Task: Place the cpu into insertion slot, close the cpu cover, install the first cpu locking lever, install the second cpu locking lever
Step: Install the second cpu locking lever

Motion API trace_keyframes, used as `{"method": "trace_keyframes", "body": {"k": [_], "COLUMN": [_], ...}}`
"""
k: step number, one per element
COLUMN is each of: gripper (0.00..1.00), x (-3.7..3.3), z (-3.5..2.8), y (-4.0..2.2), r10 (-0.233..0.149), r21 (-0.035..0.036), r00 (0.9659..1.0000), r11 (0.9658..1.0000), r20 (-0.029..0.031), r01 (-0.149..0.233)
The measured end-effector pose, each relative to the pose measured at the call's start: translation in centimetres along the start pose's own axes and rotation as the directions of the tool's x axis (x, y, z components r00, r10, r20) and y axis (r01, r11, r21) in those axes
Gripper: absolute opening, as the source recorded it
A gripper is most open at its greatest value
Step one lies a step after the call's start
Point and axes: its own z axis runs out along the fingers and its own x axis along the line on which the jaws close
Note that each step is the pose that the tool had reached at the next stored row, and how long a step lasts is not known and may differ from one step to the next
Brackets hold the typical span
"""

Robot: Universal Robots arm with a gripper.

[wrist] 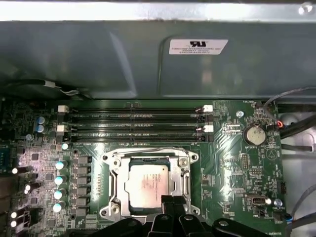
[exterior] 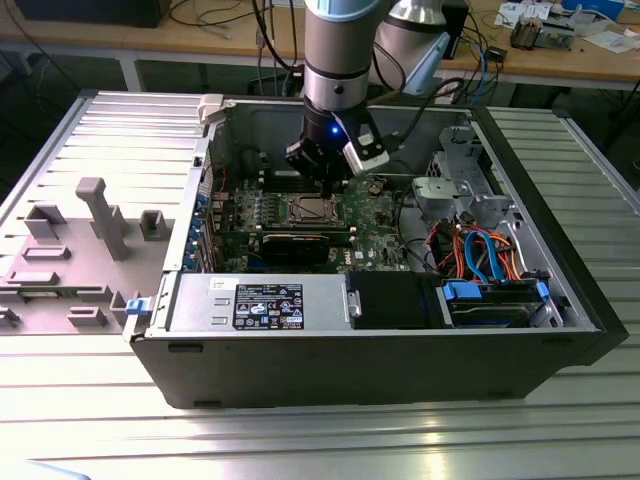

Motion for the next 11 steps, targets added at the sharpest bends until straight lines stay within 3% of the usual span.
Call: {"method": "trace_keyframes", "body": {"k": [3,9,11], "gripper": [0.11,0.11,0.11], "x": [0.01,0.08,0.09], "z": [-0.08,-0.25,-0.27], "y": [-0.5,-2.51,-2.64], "r10": [0.0,0.0,0.001], "r21": [-0.0021,-0.011,-0.0111], "r00": [1.0,1.0,1.0], "r11": [1.0,0.9999,0.9999], "r20": [-0.0001,-0.0001,0.0], "r01": [0.0,0.0,-0.001]}}
